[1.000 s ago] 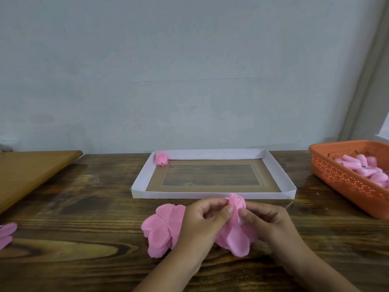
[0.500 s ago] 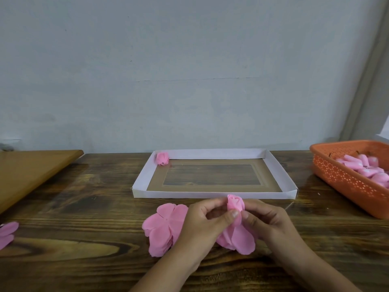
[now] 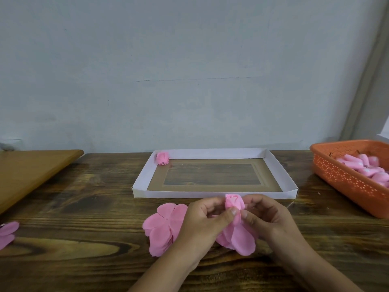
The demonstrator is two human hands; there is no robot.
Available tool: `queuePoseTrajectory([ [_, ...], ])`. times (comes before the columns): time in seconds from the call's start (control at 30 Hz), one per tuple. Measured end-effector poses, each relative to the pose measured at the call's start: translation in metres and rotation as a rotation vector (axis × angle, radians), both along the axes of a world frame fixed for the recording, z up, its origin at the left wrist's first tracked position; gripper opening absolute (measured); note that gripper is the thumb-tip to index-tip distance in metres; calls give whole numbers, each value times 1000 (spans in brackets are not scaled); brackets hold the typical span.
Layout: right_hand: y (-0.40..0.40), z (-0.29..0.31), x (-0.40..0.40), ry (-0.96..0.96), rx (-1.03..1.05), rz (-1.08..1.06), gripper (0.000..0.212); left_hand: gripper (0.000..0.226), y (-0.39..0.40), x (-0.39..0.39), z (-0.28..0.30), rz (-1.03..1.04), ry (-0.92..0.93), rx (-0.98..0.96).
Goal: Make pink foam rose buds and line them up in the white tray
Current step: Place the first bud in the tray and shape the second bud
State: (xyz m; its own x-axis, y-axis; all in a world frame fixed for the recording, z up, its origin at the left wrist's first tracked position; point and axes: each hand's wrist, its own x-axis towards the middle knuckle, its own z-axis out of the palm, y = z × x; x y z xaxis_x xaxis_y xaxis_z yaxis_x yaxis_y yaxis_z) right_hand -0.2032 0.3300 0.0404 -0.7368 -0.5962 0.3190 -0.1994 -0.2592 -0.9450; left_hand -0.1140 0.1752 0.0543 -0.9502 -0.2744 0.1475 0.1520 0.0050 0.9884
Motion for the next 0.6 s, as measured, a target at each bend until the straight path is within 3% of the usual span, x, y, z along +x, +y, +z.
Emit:
queuePoseTrajectory([
  [0.17, 1, 4, 0, -7, 0, -5, 11, 17, -2, -1, -1, 23, 15, 25],
  [0.3, 7, 7, 0, 25, 44, 87, 43, 15, -7, -4, 1, 109, 3, 100],
  [0.47, 13, 7, 0, 339, 289, 152, 72, 15, -11, -6, 2, 144, 3, 169],
  [0.6, 12, 5, -3, 602, 340, 59, 66, 16, -11, -6, 3, 137, -4, 198],
])
